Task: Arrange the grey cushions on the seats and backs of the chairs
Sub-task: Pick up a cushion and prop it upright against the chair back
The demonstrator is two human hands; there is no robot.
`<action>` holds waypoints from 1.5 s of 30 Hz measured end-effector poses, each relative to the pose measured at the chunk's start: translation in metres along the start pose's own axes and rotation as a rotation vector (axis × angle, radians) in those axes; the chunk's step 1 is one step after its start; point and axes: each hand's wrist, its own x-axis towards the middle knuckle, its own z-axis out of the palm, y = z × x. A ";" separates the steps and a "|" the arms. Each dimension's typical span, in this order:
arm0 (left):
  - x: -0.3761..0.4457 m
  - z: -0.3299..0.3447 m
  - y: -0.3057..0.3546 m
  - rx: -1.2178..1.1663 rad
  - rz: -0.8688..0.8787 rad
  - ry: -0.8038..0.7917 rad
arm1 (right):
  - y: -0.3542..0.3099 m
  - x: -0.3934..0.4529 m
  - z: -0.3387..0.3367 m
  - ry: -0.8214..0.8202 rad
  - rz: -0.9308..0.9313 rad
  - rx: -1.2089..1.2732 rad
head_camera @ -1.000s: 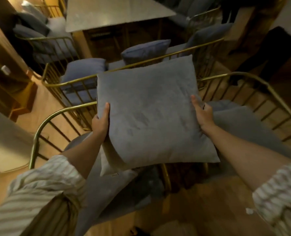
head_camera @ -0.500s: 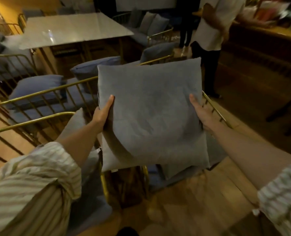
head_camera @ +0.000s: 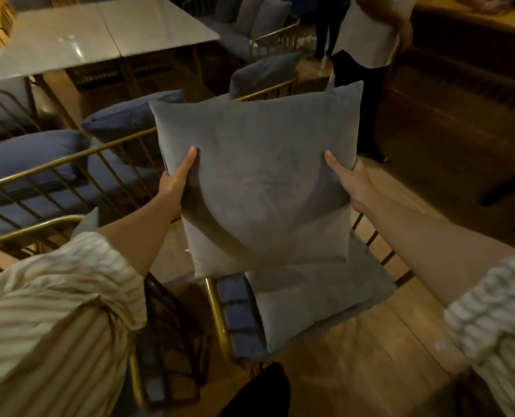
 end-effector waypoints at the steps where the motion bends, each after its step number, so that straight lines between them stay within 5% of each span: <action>1: 0.012 0.008 0.002 -0.014 -0.026 0.004 | -0.002 0.018 0.001 -0.011 0.013 -0.012; 12: 0.120 0.103 0.013 -0.126 -0.012 0.073 | -0.011 0.190 0.009 -0.183 0.086 -0.028; 25: 0.208 0.175 -0.032 -0.211 -0.132 0.339 | 0.018 0.348 0.035 -0.489 0.167 -0.011; 35: 0.253 0.194 -0.082 -0.004 -0.306 0.339 | 0.119 0.392 0.035 -0.466 0.270 -0.049; 45: 0.293 0.194 -0.085 0.001 -0.413 0.383 | 0.117 0.415 0.072 -0.301 0.346 -0.281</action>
